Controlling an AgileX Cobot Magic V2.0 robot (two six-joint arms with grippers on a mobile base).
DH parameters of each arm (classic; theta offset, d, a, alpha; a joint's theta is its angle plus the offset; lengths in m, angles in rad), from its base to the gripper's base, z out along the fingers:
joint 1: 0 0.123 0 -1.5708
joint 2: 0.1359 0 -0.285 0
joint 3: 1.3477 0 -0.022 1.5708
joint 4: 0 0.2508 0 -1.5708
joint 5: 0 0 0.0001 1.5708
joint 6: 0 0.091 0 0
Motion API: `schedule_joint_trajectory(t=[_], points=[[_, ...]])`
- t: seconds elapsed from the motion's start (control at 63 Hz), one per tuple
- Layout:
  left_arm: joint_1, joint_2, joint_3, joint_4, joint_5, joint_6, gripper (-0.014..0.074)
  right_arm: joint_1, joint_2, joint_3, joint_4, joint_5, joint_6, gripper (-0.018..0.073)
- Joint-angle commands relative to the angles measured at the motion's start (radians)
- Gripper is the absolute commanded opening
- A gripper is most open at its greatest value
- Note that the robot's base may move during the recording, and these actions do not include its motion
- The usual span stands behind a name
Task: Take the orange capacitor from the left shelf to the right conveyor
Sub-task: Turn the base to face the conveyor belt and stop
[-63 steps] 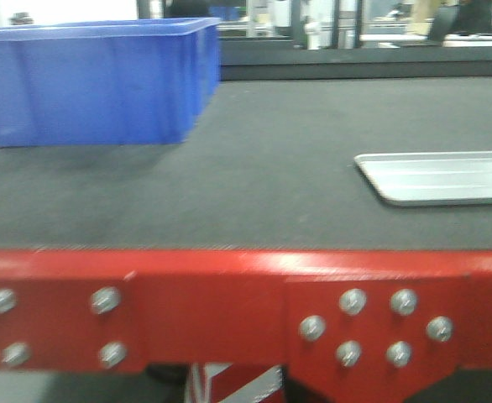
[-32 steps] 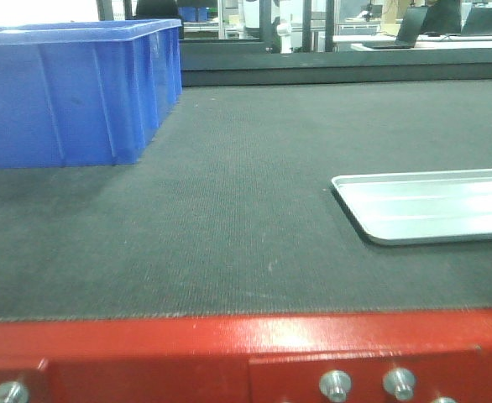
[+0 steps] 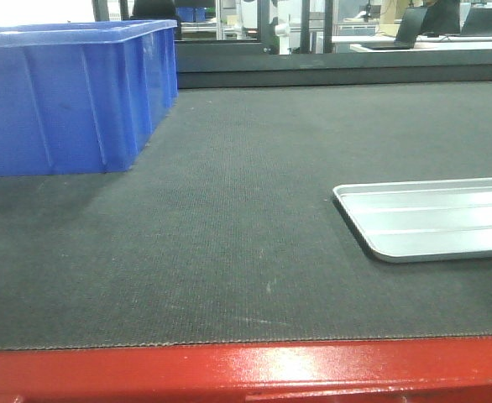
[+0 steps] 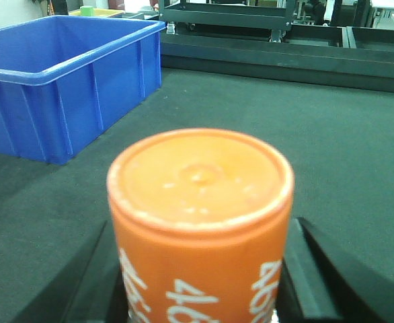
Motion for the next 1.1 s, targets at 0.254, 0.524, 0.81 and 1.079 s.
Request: schedule_joint_trajectory(t=[0.254, 0.524, 0.81, 1.079], points=[[-0.007, 0.016, -0.005, -0.003, -0.087, -0.002, -0.0127, -0.001, 0.006, -0.031, -0.015, -0.097, -0.005, 0.0130], [-0.007, 0.016, -0.005, -0.003, -0.087, -0.002, -0.0127, -0.001, 0.006, -0.031, -0.015, -0.095, -0.005, 0.0130], [-0.007, 0.016, -0.005, -0.003, -0.087, -0.002, -0.0127, -0.001, 0.110, -0.045, -0.015, -0.118, -0.005, 0.0129], [-0.007, 0.016, -0.005, -0.003, -0.087, -0.002, -0.0127, -0.001, 0.408, -0.094, -0.015, -0.316, -0.005, 0.0129]])
